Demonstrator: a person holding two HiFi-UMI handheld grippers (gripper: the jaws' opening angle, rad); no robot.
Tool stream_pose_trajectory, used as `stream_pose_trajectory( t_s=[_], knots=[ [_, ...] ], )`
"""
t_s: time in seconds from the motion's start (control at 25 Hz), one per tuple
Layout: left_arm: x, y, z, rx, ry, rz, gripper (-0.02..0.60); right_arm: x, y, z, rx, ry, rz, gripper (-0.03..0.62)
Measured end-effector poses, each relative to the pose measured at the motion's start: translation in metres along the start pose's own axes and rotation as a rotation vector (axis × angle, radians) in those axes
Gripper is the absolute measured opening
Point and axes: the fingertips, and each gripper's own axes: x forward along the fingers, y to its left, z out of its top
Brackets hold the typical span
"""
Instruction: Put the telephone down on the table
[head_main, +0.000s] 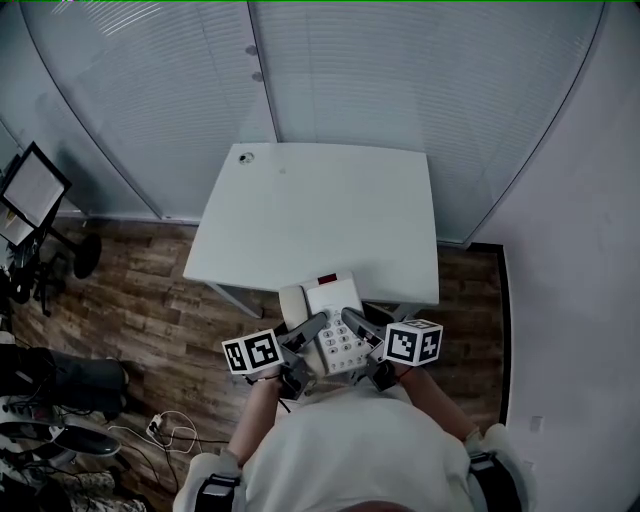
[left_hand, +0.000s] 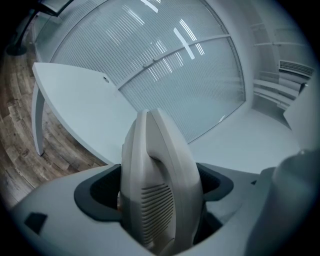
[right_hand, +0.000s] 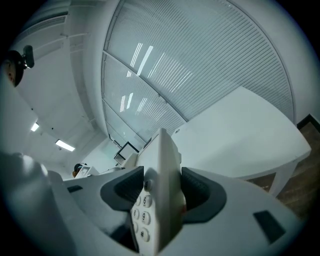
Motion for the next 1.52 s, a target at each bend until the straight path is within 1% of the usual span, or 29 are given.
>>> stream_pose_trajectory(
  t_s=[0.08,0.16,0.2,0.24,0.36,0.44,0.92,1.36,1.52],
  knots=[
    [0.017,0.001,0.022,-0.004,-0.006,0.013,0.433,0.014,-0.010,0.023,0.003,0.011,0.010,0.236],
    [0.048,-0.001,0.052,-0.012,-0.011,0.020,0.433,0.029,-0.026,0.061,0.006,0.023,0.016,0.236],
    [0.059,-0.002,0.062,-0.015,-0.012,0.020,0.433,0.034,-0.032,0.074,0.004,0.026,0.017,0.236],
    [0.063,-0.002,0.067,-0.014,-0.013,0.017,0.433,0.036,-0.034,0.080,0.000,0.025,0.015,0.236],
    [0.058,0.002,0.061,-0.009,-0.016,0.009,0.433,0.035,-0.032,0.071,-0.012,0.017,0.009,0.236],
    [0.062,0.002,0.062,-0.009,-0.015,0.004,0.433,0.036,-0.035,0.074,-0.018,0.015,0.004,0.236],
    [0.120,0.003,0.104,-0.010,-0.028,0.000,0.433,0.058,-0.072,0.131,-0.043,0.025,0.005,0.236],
    [0.169,0.020,0.135,-0.028,-0.017,0.030,0.433,0.088,-0.111,0.168,-0.040,0.047,0.006,0.236],
    [0.188,0.029,0.142,-0.034,-0.006,0.036,0.433,0.098,-0.129,0.177,-0.039,0.056,-0.008,0.236]
  ],
)
